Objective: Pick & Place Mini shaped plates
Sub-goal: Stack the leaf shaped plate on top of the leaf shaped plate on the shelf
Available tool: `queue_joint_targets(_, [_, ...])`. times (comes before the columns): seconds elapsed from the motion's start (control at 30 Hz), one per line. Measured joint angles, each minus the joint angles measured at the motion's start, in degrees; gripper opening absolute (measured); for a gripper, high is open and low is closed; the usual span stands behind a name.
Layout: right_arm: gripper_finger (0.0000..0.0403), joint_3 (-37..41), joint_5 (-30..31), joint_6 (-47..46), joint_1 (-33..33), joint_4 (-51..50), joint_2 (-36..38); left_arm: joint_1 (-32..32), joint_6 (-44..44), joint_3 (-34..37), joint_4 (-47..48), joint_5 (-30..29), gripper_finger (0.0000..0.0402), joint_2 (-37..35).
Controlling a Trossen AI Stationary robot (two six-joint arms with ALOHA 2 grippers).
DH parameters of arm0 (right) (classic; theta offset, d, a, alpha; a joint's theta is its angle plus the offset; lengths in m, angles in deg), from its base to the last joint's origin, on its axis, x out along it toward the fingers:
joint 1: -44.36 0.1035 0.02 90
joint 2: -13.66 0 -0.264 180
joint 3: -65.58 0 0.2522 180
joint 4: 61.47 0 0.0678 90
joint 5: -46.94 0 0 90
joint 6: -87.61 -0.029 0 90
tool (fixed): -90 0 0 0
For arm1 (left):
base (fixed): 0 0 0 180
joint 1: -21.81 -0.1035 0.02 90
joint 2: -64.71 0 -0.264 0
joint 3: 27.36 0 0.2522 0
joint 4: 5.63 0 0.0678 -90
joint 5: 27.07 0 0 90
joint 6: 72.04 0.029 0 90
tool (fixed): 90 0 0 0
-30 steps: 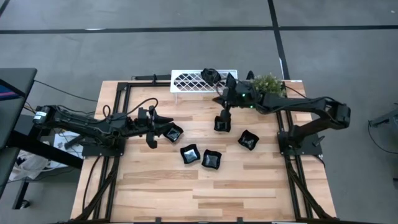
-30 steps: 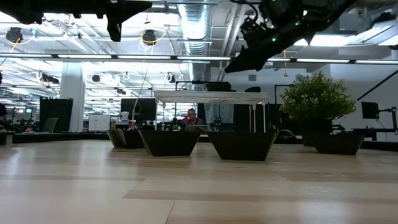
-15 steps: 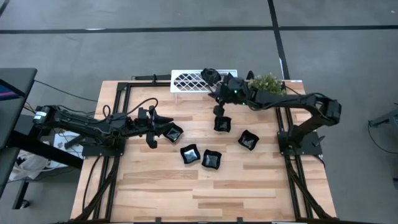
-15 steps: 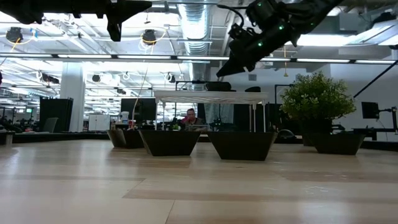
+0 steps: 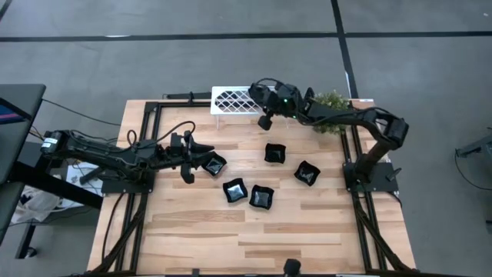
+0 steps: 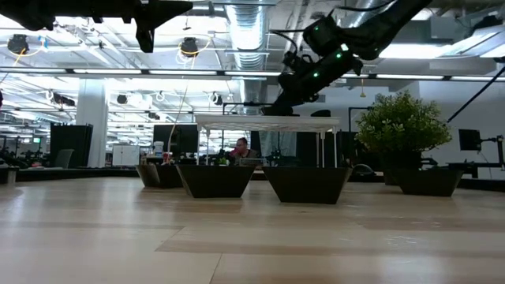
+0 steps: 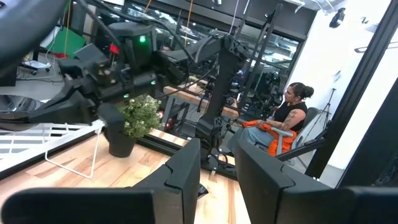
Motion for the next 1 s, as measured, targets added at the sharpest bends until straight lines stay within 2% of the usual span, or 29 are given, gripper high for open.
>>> queue_joint_targets(0.37, [0.0, -3.06, 0.85, 1.54, 0.05, -5.11, -2.0, 0.02, -0.01, -0.02, 0.0, 0.0, 0.0102, 0.0])
queue_joint_targets(0.63, [0.0, -3.92, 5.99, 3.38, 0.51, -10.2, -0.07, 0.0, 0.0, 0.0, 0.0, 0.0, 0.0102, 0.0])
queue_joint_targets(0.87, [0.0, -3.91, 7.32, 5.95, 1.99, -12.77, 2.7, 0.02, -0.02, -0.02, 0.01, 0.0, 0.0102, -0.01])
queue_joint_targets(1.0, [0.0, -3.92, 12.53, 9.61, 2.67, -13.18, 3.48, 0.0, -0.02, -0.02, 0.0, 0.0, 0.0102, -0.02])
